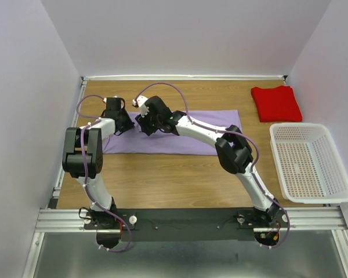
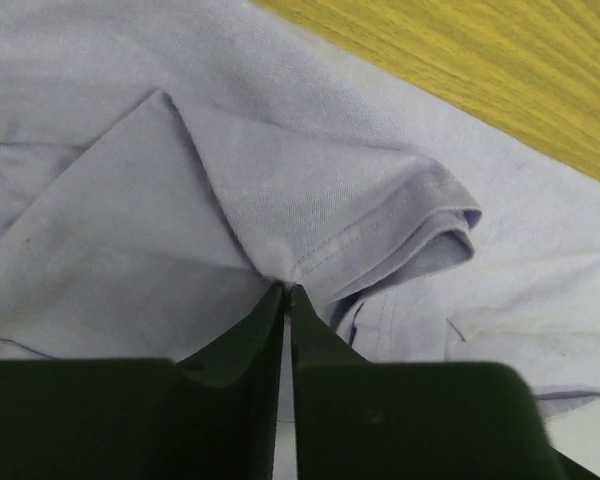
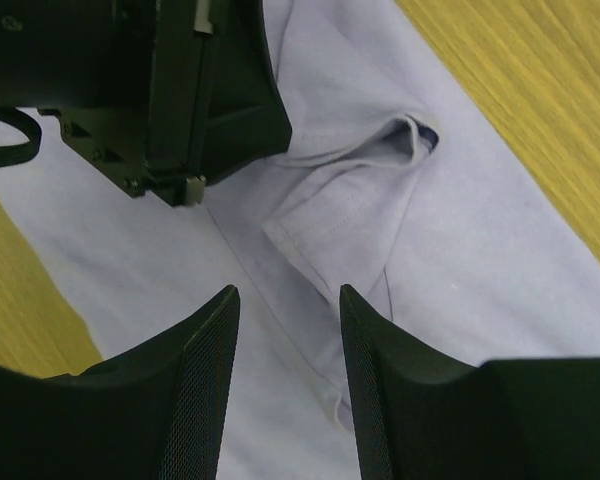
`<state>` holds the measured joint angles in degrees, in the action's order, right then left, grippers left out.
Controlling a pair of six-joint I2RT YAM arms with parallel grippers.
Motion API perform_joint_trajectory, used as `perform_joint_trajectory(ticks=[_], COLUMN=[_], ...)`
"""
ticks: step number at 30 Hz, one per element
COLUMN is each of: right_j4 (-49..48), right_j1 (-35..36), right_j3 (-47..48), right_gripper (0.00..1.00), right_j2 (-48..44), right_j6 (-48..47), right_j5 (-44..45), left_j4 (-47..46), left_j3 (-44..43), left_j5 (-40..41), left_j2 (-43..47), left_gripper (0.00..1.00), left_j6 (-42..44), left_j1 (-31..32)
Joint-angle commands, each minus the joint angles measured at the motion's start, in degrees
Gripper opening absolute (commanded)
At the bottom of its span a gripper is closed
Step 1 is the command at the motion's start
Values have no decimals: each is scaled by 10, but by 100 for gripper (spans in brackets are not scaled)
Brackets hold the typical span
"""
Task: Fold and stack the t-shirts
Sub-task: Fold the tshirt
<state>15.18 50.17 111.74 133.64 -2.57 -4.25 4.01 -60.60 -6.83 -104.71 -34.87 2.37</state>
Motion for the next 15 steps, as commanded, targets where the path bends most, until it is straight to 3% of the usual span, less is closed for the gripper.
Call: perform_joint_trajectory(ticks=[1,3,15], right_j4=[-7,-7,-8], right_j1=[11,12,12], right_j3=[41,51,81], right_gripper=[52,52,48], right_j2=[37,50,87], right_j6=[-22,-23,-31], right_j5=[-12,-10,0], left_j4=[1,5,78], left_j3=[-19,-22,-85], left_j5=[20,20,64], left_j2=[-9,-9,5], left_gripper=[6,0,0], left_j6=[10,15,60], left_j1=[2,2,0])
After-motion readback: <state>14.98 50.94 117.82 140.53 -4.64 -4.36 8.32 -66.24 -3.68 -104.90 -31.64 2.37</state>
